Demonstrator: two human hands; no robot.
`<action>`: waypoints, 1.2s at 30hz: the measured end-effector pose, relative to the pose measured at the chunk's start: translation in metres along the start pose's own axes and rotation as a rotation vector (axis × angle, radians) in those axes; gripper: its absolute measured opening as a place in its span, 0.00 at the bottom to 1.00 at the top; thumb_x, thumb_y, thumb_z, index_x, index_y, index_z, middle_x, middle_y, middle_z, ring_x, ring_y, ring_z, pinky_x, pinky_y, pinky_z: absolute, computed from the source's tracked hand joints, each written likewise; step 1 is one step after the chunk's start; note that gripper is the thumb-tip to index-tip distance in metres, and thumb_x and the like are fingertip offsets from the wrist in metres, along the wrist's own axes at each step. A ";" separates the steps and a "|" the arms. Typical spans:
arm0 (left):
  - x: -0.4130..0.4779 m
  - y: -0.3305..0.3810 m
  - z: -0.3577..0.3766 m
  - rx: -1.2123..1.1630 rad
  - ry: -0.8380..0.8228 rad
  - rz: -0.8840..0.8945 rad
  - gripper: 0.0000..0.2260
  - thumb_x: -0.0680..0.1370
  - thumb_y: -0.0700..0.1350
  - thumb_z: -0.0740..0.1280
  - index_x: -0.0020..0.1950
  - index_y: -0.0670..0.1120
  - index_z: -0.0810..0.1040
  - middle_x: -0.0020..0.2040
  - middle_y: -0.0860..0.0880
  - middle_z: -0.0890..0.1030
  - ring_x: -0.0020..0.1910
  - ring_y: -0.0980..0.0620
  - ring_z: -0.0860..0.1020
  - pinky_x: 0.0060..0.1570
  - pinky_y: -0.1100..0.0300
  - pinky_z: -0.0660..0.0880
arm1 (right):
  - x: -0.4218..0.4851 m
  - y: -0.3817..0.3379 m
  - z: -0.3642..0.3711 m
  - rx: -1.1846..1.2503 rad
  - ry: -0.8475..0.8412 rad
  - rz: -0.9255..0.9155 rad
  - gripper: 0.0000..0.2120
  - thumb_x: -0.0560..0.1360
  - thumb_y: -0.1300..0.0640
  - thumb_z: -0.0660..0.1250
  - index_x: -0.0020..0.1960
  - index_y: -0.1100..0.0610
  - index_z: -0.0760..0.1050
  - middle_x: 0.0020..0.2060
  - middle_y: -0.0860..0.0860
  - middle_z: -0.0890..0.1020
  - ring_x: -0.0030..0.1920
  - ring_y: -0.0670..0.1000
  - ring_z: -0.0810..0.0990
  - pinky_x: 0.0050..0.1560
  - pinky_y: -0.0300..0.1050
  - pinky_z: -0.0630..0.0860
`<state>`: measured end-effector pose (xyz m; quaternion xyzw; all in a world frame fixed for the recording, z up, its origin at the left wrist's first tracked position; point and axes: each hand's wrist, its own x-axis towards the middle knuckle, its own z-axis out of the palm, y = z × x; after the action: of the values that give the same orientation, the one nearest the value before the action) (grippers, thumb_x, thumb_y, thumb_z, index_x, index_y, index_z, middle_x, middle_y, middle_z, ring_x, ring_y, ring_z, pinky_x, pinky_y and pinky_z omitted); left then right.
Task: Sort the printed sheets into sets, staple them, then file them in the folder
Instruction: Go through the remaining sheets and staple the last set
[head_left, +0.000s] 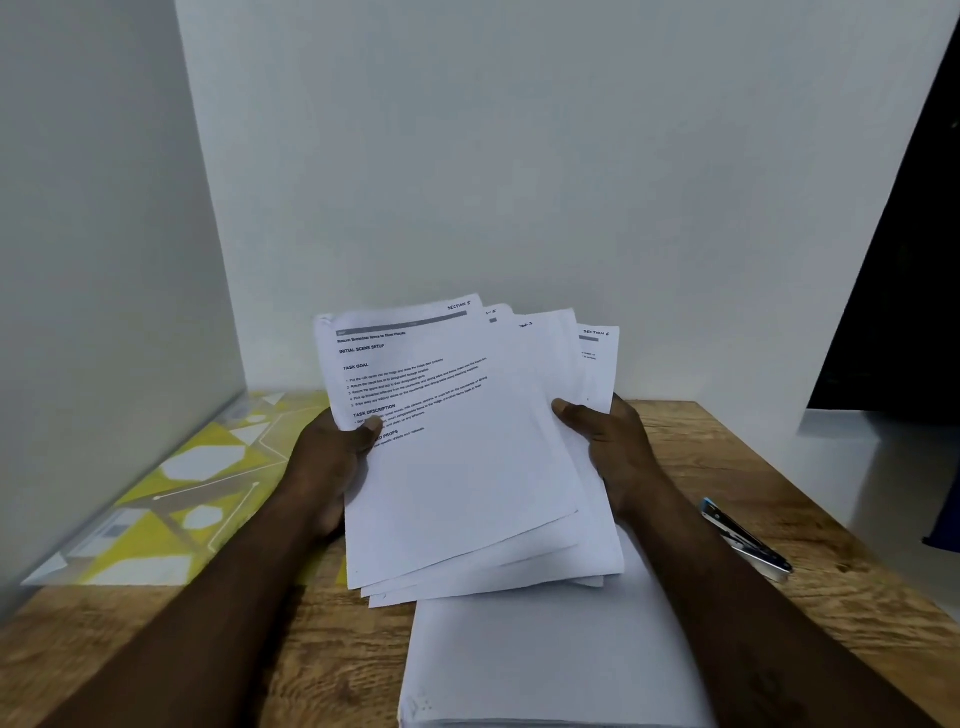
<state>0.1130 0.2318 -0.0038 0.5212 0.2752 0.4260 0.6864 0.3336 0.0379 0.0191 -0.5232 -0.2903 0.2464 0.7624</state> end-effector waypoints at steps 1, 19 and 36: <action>0.000 -0.001 0.001 0.000 -0.015 0.004 0.15 0.84 0.35 0.65 0.69 0.46 0.80 0.61 0.47 0.86 0.60 0.41 0.84 0.65 0.40 0.77 | 0.000 0.000 0.000 0.005 -0.004 0.004 0.15 0.78 0.67 0.71 0.65 0.62 0.81 0.57 0.58 0.87 0.59 0.64 0.86 0.65 0.68 0.79; -0.011 0.005 0.004 -0.037 -0.155 0.008 0.18 0.83 0.33 0.64 0.72 0.43 0.77 0.65 0.44 0.84 0.62 0.40 0.84 0.60 0.44 0.80 | 0.003 0.002 -0.004 -0.025 -0.045 -0.064 0.17 0.77 0.64 0.74 0.66 0.61 0.81 0.59 0.58 0.87 0.60 0.62 0.86 0.66 0.67 0.79; 0.004 -0.004 -0.002 0.020 -0.056 0.047 0.20 0.81 0.30 0.65 0.70 0.44 0.78 0.63 0.45 0.85 0.63 0.41 0.83 0.69 0.40 0.75 | 0.008 0.003 -0.004 0.036 0.022 -0.072 0.24 0.75 0.45 0.77 0.67 0.55 0.82 0.61 0.53 0.86 0.64 0.58 0.84 0.71 0.67 0.75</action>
<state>0.1148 0.2360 -0.0084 0.5460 0.2479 0.4244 0.6785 0.3419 0.0424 0.0165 -0.5015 -0.2959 0.2181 0.7831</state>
